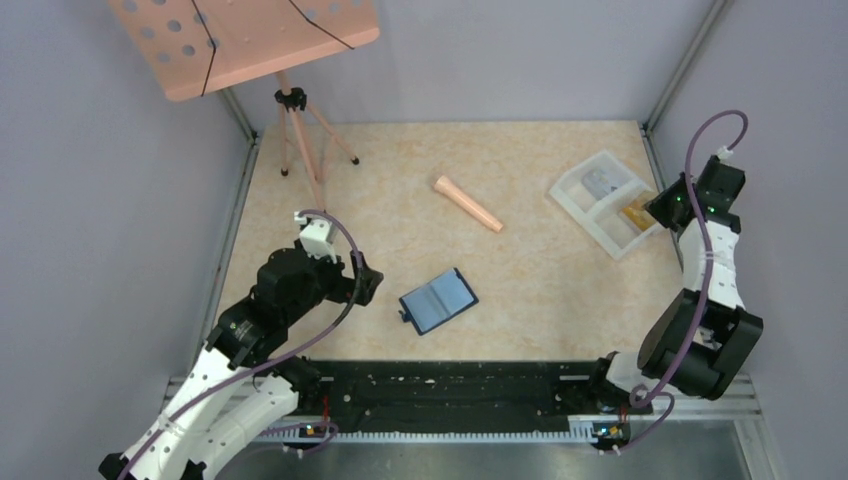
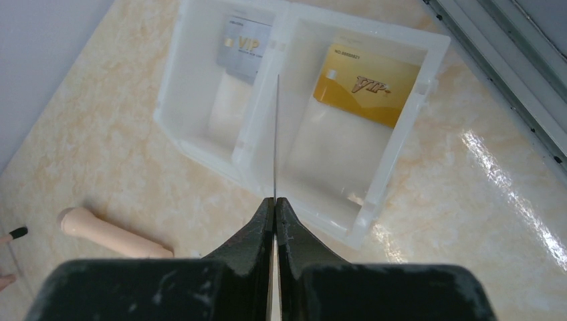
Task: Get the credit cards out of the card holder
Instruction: Place the credit card in the storage box.
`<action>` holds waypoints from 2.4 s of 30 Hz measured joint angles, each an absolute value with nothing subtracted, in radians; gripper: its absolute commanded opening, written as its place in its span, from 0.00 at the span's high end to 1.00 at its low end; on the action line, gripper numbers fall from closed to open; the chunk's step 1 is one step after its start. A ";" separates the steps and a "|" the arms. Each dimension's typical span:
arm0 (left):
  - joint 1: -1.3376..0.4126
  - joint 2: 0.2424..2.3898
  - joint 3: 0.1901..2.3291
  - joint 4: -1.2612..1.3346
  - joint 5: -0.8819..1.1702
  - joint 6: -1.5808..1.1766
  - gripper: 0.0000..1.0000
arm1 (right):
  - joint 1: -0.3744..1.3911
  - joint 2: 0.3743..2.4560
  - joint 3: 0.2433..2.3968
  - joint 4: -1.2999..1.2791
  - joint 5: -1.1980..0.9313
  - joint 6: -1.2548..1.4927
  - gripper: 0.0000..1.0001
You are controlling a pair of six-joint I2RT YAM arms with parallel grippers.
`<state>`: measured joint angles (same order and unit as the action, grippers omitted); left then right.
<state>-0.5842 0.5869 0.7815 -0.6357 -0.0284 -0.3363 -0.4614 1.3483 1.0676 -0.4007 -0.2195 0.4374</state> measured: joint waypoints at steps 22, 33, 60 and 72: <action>-0.584 0.585 0.773 -0.629 0.033 -0.318 0.01 | -0.574 1.615 1.045 -0.213 -0.422 0.400 1.00; -0.584 0.586 0.769 -0.628 0.057 -0.318 0.01 | -0.607 1.678 1.046 -0.199 -0.503 0.403 1.00; -0.584 0.585 0.763 -0.626 0.064 -0.318 0.01 | -0.633 1.738 1.096 -0.122 -0.559 0.466 1.00; -0.584 0.585 0.762 -0.621 0.064 -0.318 0.01 | -0.633 1.770 1.097 -0.122 -0.551 0.484 1.00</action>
<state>-0.5842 0.5850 0.7624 -0.6212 0.0635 -0.3180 -0.6334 1.7702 1.0966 -0.1223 -0.5514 0.4839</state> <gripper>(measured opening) 0.990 0.006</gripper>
